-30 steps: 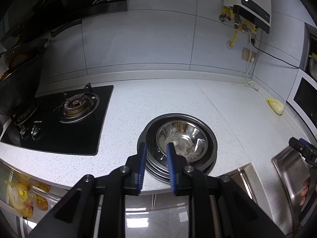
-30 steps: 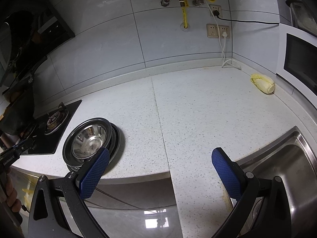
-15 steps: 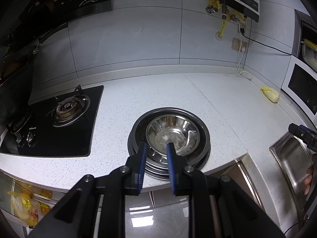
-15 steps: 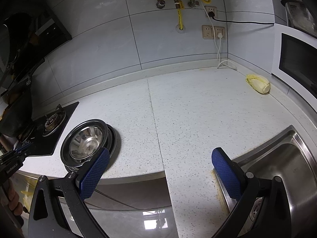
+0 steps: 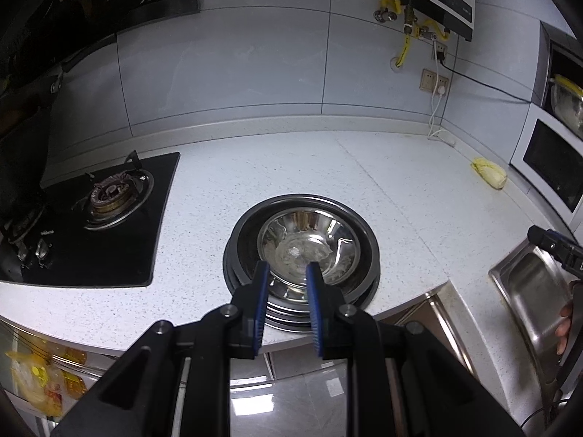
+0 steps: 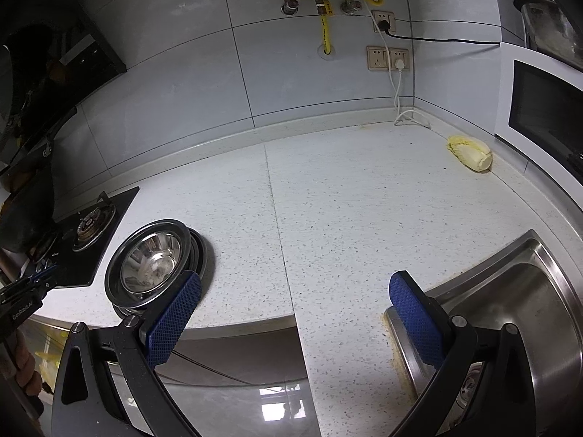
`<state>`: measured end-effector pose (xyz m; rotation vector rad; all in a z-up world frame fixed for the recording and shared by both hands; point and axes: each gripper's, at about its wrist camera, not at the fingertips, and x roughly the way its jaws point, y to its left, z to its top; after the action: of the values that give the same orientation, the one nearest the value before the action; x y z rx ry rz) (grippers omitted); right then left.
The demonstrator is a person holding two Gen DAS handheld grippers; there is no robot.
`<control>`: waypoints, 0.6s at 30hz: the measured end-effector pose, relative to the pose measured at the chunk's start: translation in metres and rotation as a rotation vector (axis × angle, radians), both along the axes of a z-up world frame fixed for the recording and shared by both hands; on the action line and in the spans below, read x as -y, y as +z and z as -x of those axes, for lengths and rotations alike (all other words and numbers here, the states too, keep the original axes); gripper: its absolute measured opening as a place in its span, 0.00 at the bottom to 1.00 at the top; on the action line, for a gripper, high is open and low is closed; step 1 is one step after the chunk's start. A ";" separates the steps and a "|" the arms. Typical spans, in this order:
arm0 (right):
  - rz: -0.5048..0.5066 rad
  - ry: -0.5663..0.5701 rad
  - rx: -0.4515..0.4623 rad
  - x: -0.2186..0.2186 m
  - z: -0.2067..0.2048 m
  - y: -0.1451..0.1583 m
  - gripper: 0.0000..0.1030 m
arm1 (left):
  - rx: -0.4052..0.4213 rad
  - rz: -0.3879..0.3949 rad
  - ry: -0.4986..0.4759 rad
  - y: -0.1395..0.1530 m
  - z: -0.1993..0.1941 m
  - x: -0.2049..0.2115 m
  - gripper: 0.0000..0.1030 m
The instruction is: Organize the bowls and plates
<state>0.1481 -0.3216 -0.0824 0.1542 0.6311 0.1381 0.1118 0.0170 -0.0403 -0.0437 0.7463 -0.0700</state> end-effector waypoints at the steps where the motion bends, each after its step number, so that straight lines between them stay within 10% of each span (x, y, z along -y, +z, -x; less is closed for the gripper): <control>1: 0.001 -0.002 0.000 0.000 0.000 0.000 0.98 | 0.000 0.006 0.000 0.000 -0.001 -0.001 0.19; 5: 0.002 -0.003 0.000 0.001 -0.001 0.000 0.98 | 0.011 -0.007 0.009 0.001 -0.001 0.000 0.19; 9: 0.002 0.000 0.001 0.001 -0.002 0.000 0.98 | 0.003 -0.025 0.010 0.001 -0.001 0.002 0.52; 18: 0.004 0.006 0.006 -0.001 -0.002 0.001 0.98 | -0.001 -0.048 0.029 0.002 0.001 0.004 0.58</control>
<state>0.1504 -0.3209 -0.0814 0.1485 0.6259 0.1427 0.1108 0.0134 -0.0388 -0.0087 0.7476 -0.0242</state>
